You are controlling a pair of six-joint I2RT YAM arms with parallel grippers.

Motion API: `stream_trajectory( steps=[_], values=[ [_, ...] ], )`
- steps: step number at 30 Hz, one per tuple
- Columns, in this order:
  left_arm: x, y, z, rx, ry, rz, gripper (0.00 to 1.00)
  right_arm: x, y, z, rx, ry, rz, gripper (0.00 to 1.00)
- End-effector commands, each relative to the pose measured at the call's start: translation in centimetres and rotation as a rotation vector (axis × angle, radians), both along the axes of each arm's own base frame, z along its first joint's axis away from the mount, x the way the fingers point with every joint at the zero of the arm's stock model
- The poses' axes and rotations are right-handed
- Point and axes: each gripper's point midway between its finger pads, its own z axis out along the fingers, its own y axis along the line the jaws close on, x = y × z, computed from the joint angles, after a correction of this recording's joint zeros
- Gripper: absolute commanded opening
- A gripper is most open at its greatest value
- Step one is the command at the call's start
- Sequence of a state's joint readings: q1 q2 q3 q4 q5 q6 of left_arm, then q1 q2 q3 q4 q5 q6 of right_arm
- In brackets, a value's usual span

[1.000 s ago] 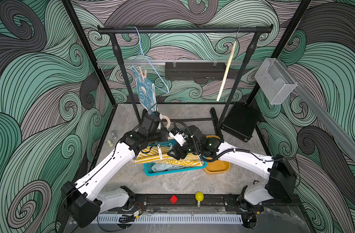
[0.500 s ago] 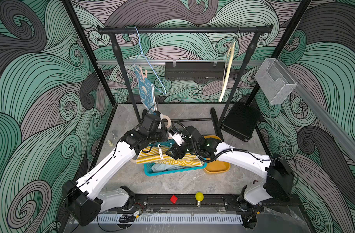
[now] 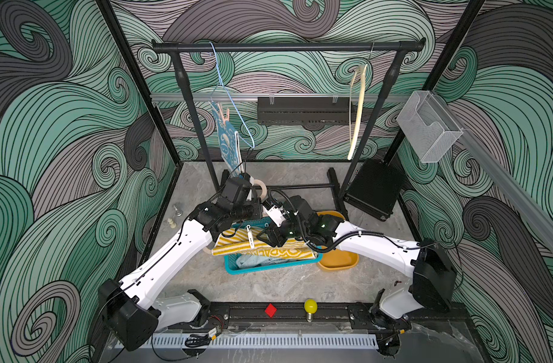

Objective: Remove the clothespins securing towels to the hanger
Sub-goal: Remove the clothespin from the hanger.

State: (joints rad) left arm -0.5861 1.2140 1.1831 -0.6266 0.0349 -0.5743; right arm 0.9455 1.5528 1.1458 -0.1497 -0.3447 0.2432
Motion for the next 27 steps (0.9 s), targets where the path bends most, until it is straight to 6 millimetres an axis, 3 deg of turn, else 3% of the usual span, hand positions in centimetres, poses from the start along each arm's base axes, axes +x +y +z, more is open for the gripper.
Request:
stream_trajectory(
  steps=[1,27],
  values=[
    [0.0,-0.79,1.62,-0.036,-0.023,-0.019,0.0,-0.04,0.49,0.45,0.04,0.0,0.018,0.51],
    [-0.22,0.2,1.07,-0.002,-0.023,0.009,0.0,0.11,-0.36,0.77,0.155,0.069,0.033,0.47]
  ],
)
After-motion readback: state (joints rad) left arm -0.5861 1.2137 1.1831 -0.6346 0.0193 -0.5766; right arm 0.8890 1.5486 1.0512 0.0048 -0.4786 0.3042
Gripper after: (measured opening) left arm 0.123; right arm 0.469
